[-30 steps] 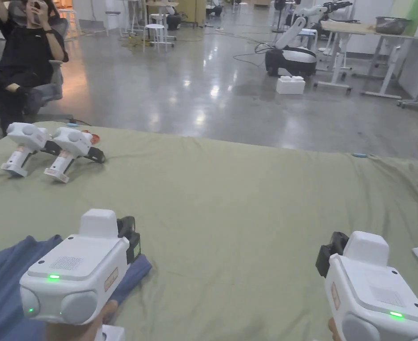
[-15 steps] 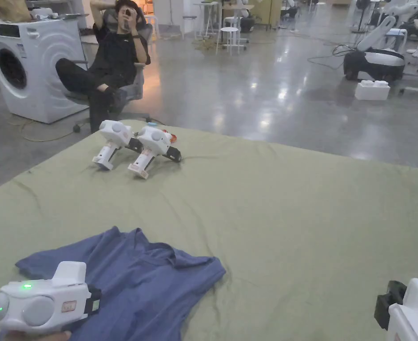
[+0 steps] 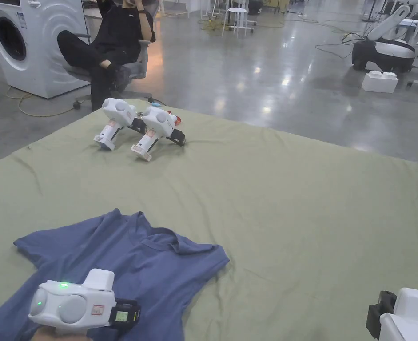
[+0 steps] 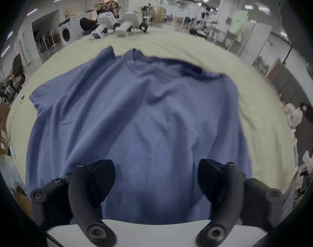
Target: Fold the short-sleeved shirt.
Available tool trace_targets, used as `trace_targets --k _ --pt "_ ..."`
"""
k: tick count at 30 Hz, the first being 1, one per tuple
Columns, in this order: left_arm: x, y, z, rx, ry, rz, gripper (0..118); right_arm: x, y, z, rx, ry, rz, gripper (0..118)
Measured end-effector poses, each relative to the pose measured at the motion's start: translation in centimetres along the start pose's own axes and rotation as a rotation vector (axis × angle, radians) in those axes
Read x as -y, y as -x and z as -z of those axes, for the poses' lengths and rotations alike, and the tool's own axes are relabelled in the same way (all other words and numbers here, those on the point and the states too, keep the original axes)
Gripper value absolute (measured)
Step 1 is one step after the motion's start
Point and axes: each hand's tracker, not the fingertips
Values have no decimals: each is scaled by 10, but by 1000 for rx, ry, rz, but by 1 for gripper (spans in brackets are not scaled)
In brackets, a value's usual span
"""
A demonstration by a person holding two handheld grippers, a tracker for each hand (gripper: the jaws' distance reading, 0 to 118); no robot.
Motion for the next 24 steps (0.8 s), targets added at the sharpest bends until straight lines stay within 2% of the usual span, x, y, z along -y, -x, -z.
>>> trace_targets --k 2,3,4,5,7,8,10,11,14,24 --pt "2 -10 1 -69 -27 67 87 -2 5 -7 -1 2 -5 1" --pt "3 -10 1 -65 -38 82 80 -3 7 -9 -1 4 -10 1" --pt "2 -12 -2 -55 -36 80 68 -2 7 -10 0 5 -13 1" --pt "1 -13 -5 -53 -46 83 44 -2 8 -10 1 5 -14 1" --pt "1 -16 -12 -59 -56 71 6 -2 7 -9 0 9 -10 1" --pt "1 -18 -13 -80 -59 80 0 -2 8 -9 -1 11 -7 1" --pt "5 -19 -10 -107 -65 121 0 0 6 -7 -4 14 -2 1" --pt "9 -7 10 -97 -66 110 0 0 7 -7 -6 14 -2 1" --pt "10 3 11 -88 -90 83 0 2 6 -8 -10 13 -3 1" --pt "3 6 -78 -28 -369 -22 0 0 -2 -10 -11 -3 2 1"
